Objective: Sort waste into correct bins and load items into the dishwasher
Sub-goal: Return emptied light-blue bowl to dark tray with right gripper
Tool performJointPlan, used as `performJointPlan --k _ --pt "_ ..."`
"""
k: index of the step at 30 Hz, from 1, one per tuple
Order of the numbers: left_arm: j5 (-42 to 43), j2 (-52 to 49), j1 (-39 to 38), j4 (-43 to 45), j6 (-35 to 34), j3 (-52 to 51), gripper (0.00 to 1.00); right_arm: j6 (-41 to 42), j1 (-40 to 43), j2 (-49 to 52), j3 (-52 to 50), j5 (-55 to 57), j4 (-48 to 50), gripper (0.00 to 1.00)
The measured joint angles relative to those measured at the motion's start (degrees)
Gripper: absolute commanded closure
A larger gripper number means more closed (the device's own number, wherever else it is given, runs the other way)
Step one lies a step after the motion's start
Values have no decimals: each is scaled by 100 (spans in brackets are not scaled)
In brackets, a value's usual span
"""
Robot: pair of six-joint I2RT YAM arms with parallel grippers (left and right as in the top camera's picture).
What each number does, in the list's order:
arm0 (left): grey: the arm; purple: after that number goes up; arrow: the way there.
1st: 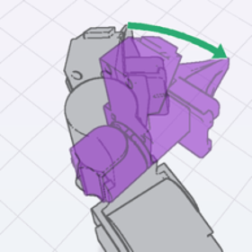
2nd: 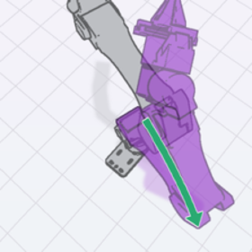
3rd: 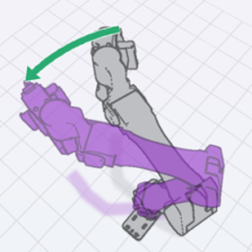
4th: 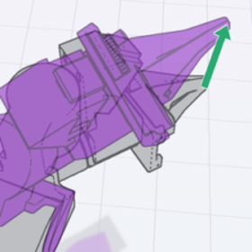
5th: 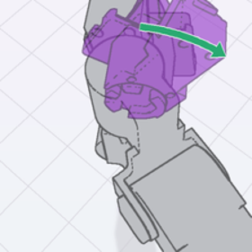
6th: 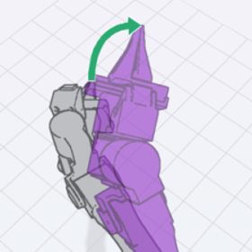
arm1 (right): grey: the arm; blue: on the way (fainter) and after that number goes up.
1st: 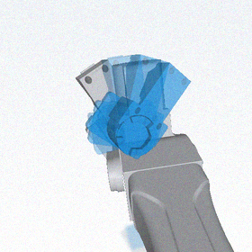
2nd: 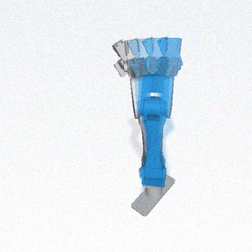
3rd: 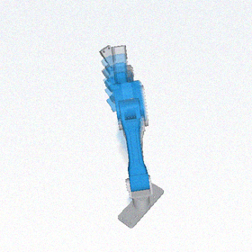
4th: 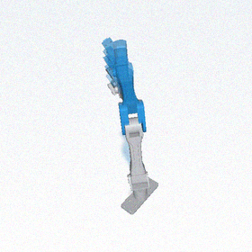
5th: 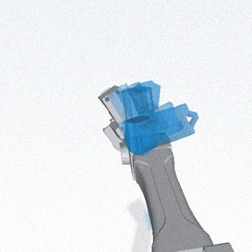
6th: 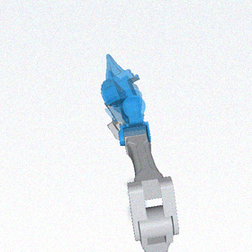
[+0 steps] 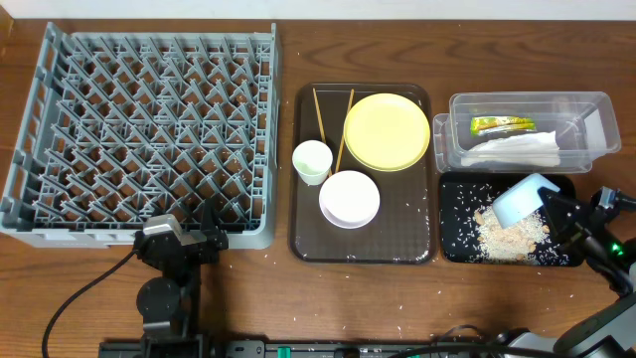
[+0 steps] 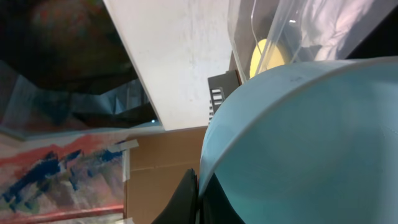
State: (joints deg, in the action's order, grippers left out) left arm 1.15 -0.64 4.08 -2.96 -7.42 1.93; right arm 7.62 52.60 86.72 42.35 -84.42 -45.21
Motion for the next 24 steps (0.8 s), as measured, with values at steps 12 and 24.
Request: performJointPlan --k 12,24 --pt "2 0 0 0 0 0 10 -129 -2481 -1639 289 1803 -743 99" --pt "0 0 0 0 0 0 10 1025 -7772 -1718 817 6498 -133 99"
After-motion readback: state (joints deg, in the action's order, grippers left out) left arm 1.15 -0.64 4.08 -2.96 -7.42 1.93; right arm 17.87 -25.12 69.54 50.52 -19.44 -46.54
